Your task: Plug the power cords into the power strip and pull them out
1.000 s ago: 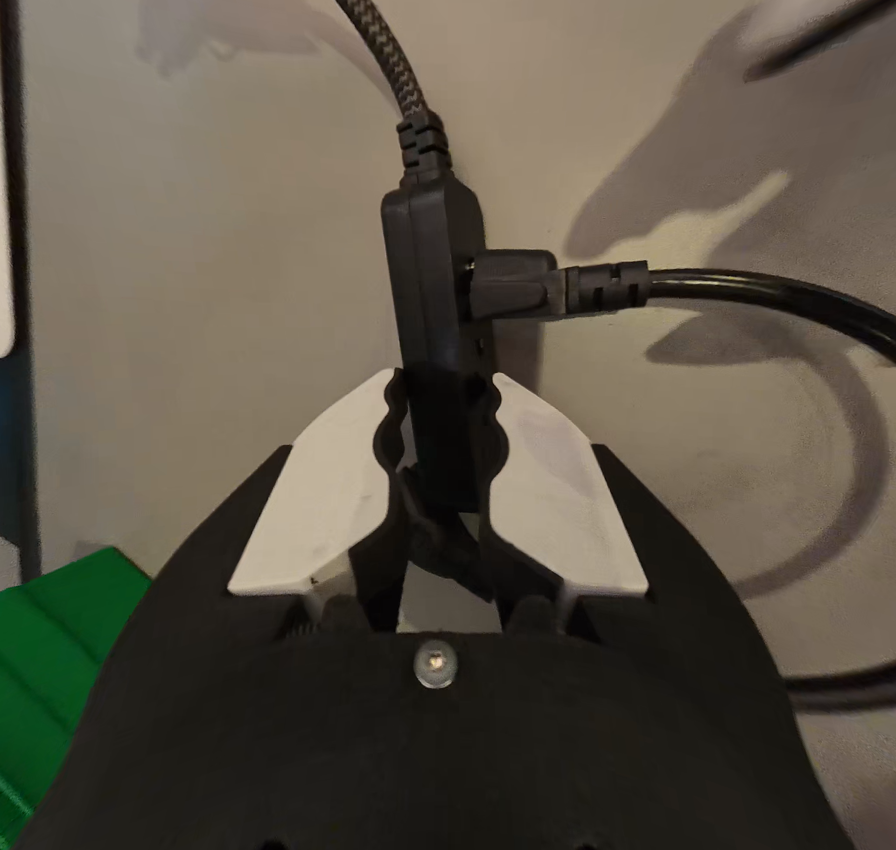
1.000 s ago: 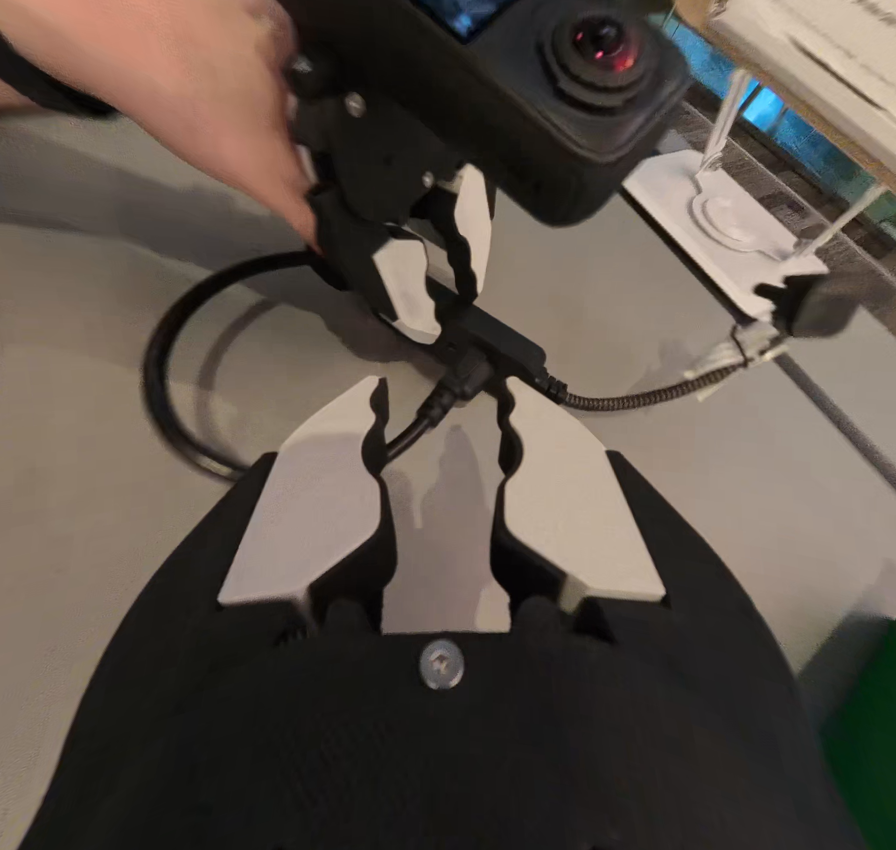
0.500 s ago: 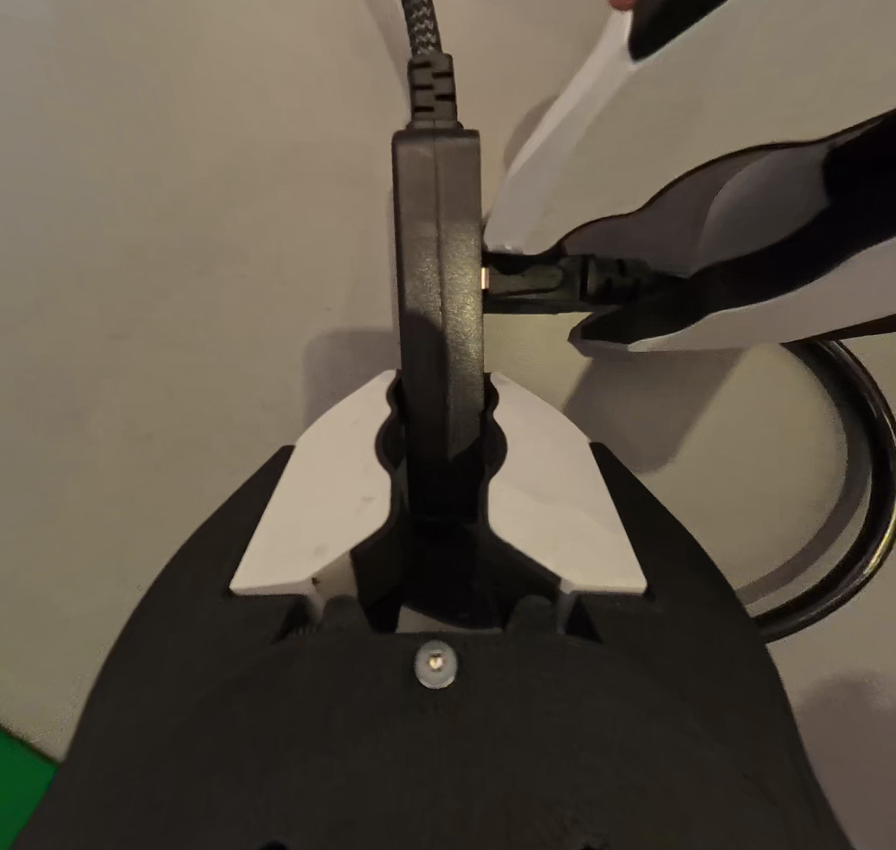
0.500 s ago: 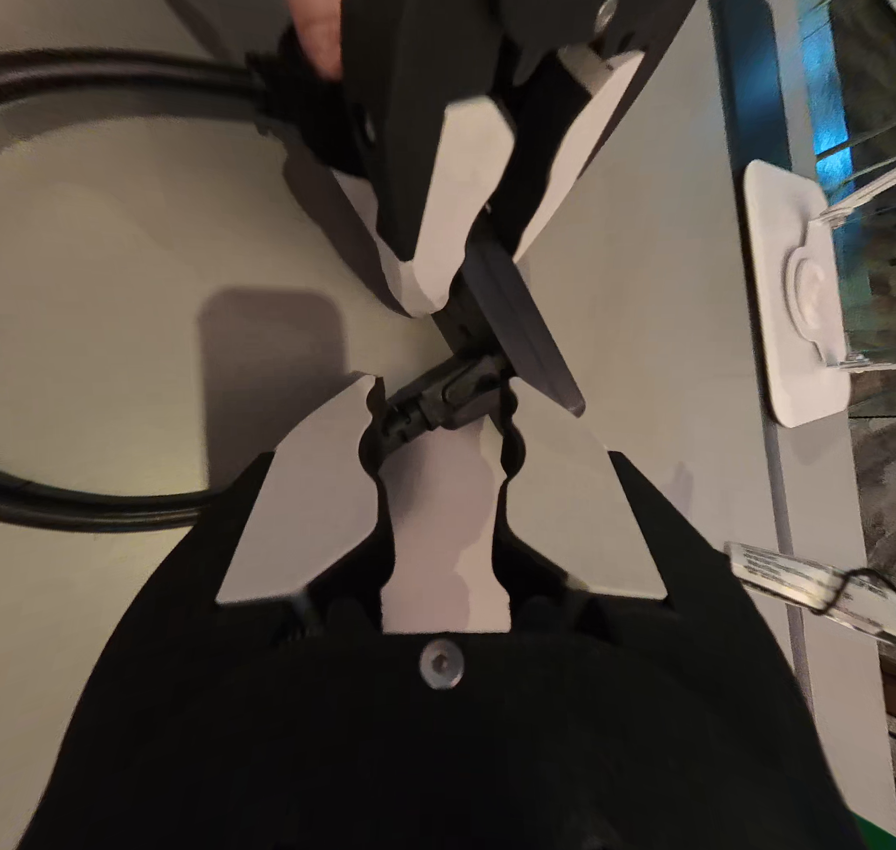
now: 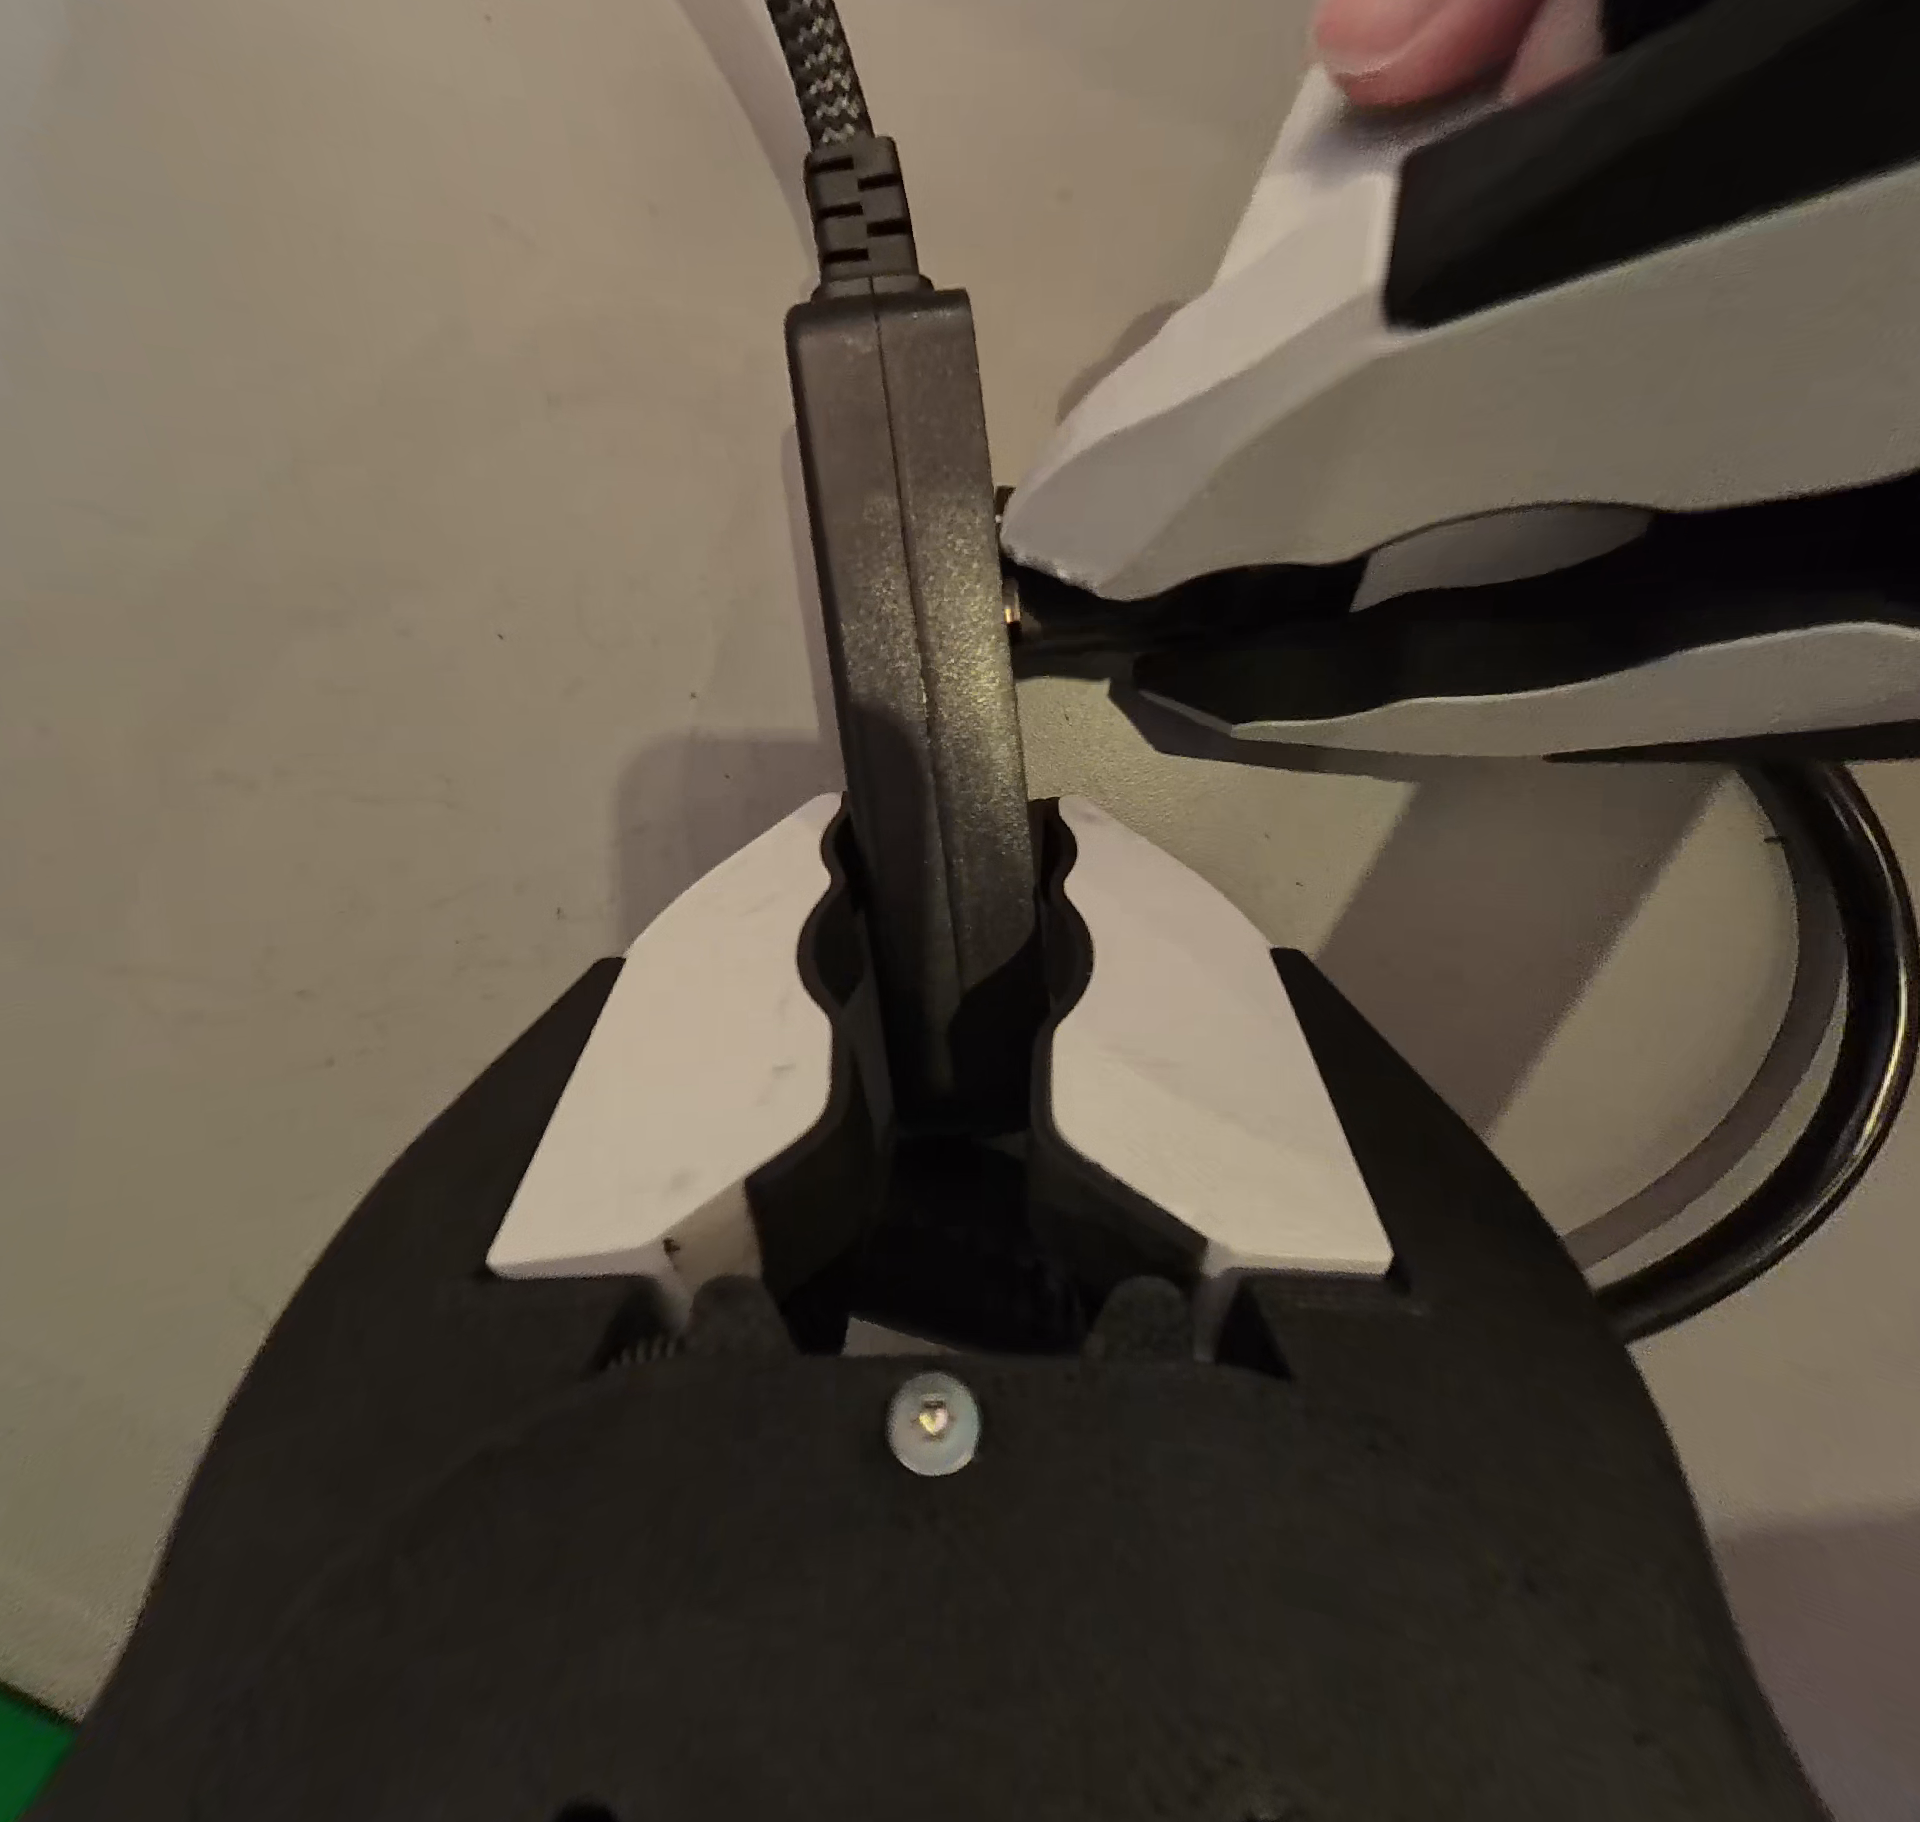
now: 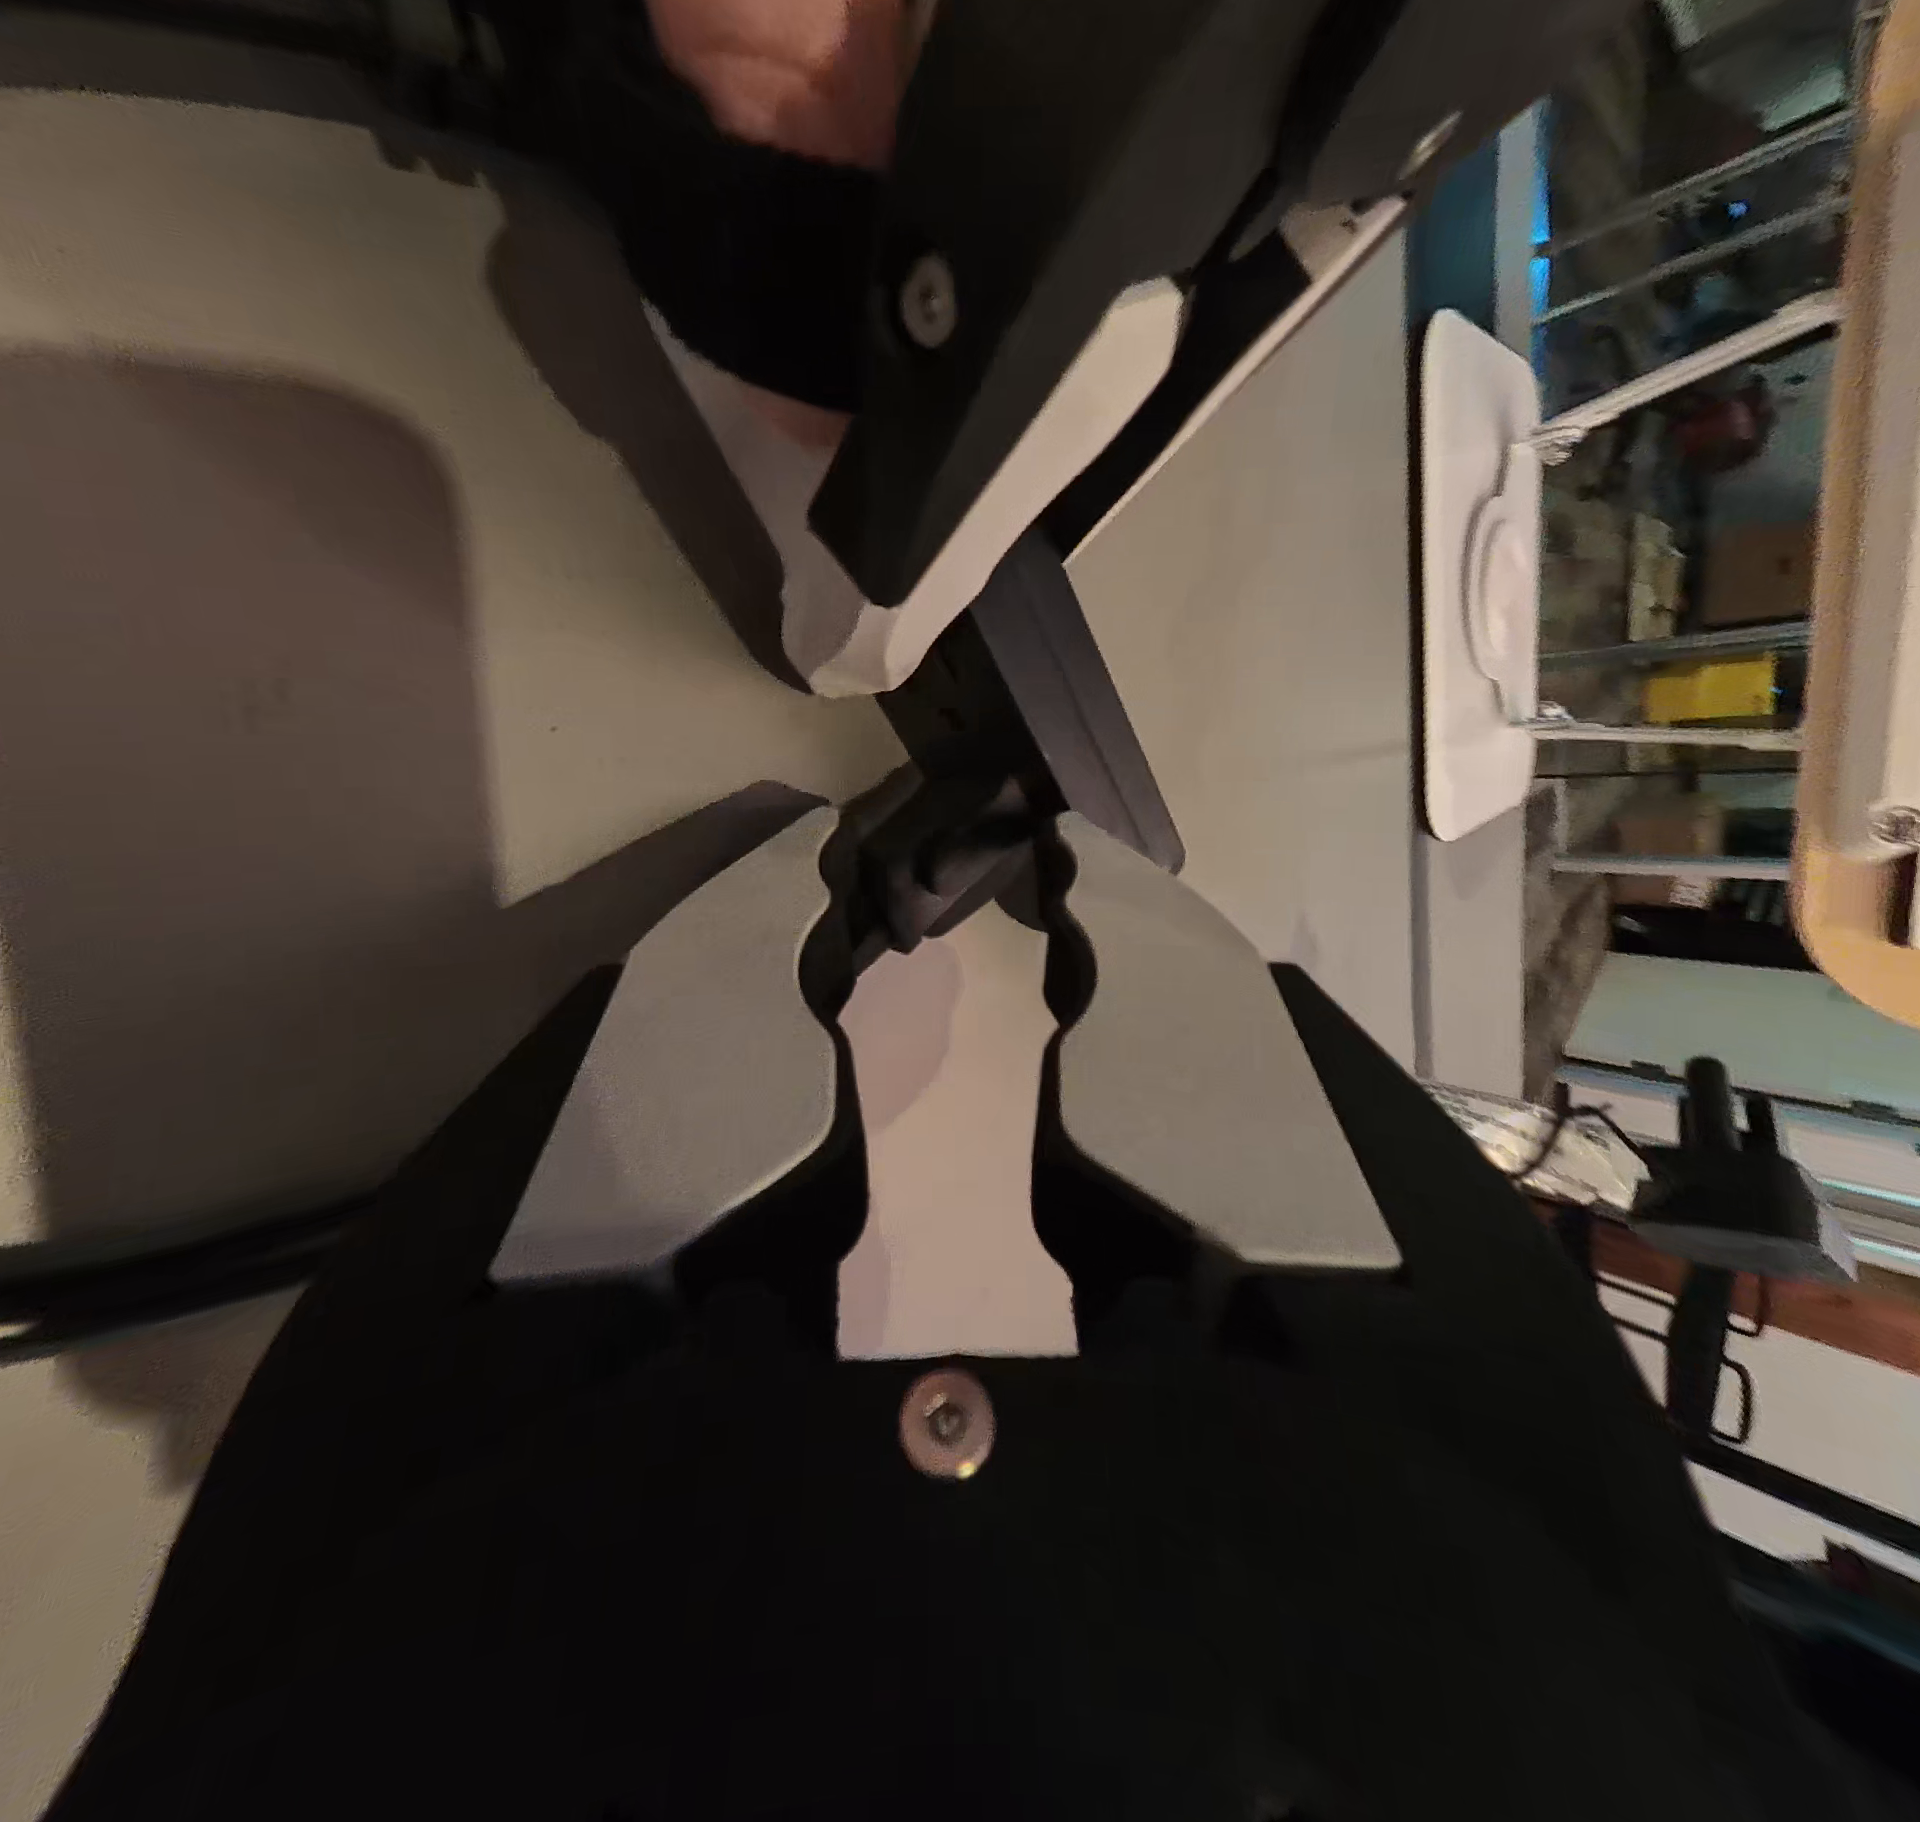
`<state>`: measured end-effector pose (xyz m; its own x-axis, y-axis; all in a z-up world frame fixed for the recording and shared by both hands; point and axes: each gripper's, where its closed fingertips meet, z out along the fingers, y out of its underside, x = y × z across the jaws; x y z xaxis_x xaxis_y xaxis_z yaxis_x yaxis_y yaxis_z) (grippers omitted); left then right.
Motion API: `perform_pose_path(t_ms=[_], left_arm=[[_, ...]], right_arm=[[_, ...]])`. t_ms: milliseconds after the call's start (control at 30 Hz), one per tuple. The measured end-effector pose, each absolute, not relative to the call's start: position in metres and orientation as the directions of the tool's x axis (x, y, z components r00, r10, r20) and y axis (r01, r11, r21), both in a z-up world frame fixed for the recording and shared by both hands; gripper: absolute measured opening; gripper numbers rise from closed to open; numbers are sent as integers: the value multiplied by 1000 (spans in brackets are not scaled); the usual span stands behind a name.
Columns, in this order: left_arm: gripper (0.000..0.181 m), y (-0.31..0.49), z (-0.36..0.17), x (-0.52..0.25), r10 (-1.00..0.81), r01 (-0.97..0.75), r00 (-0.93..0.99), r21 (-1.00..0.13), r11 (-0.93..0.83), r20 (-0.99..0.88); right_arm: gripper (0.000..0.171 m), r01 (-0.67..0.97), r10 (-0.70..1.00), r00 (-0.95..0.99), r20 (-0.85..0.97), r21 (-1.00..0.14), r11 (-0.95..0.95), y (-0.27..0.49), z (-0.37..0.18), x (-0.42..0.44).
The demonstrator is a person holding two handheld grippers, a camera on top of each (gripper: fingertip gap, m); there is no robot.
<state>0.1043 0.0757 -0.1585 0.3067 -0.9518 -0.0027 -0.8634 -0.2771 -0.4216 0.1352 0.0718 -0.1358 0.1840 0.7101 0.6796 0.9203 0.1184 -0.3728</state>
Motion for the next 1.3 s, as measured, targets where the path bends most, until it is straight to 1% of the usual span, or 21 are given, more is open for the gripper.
perform_pose_path(t_ms=[100,133,167,267,500,567,667,733,833,900,1033,1100,1167,1200,1233,1300], left_arm=[[30,76,-159,104,-947,-863,320,-413,-291,-3],[30,76,-159,104,-948,-864,318,-413,-289,-1],[30,76,-159,105,-948,-863,319,-414,-291,1],[30,76,-159,105,-951,-864,309,-418,-281,-1],[30,75,-159,105,-954,-865,300,-422,-272,0],[31,75,-159,105,-956,-868,293,-419,-265,-2],[30,75,-159,105,-956,-870,294,-414,-268,-1],[30,75,-159,105,-956,-869,294,-417,-267,-2],[30,75,-159,105,-955,-866,295,-424,-265,-6],[30,75,-159,105,-956,-865,292,-427,-262,-6],[30,75,-160,106,-960,-865,280,-435,-250,-5],[29,75,-159,107,-962,-865,272,-439,-244,-2],[29,76,-159,107,-961,-860,278,-444,-251,6],[29,77,-159,107,-958,-855,286,-448,-260,12],[29,77,-159,108,-955,-847,297,-455,-274,21],[29,77,-159,109,-945,-833,325,-461,-305,38]], right_arm=[[36,919,649,177,740,-361,161,71,-132,134],[34,917,659,166,733,-361,171,69,-134,133],[26,914,682,163,713,-369,168,68,-136,133],[30,909,713,136,688,-373,186,68,-136,132],[35,918,725,-1,688,-287,273,67,-138,133],[36,916,736,-14,677,-287,281,67,-139,134],[40,937,783,-45,621,-246,249,65,-140,136],[41,955,816,-79,572,-192,226,63,-140,138],[41,960,859,-131,495,-153,234,61,-139,139],[41,955,879,-166,447,-149,257,60,-138,139],[37,947,917,-181,355,-190,260,59,-136,138],[36,945,927,-159,340,-218,242,59,-135,138],[35,948,938,-65,340,-274,165,60,-135,137],[34,941,944,28,329,-326,86,59,-135,136],[39,924,943,138,304,-383,-11,59,-134,137],[42,838,885,393,250,-493,-233,65,-130,144]])
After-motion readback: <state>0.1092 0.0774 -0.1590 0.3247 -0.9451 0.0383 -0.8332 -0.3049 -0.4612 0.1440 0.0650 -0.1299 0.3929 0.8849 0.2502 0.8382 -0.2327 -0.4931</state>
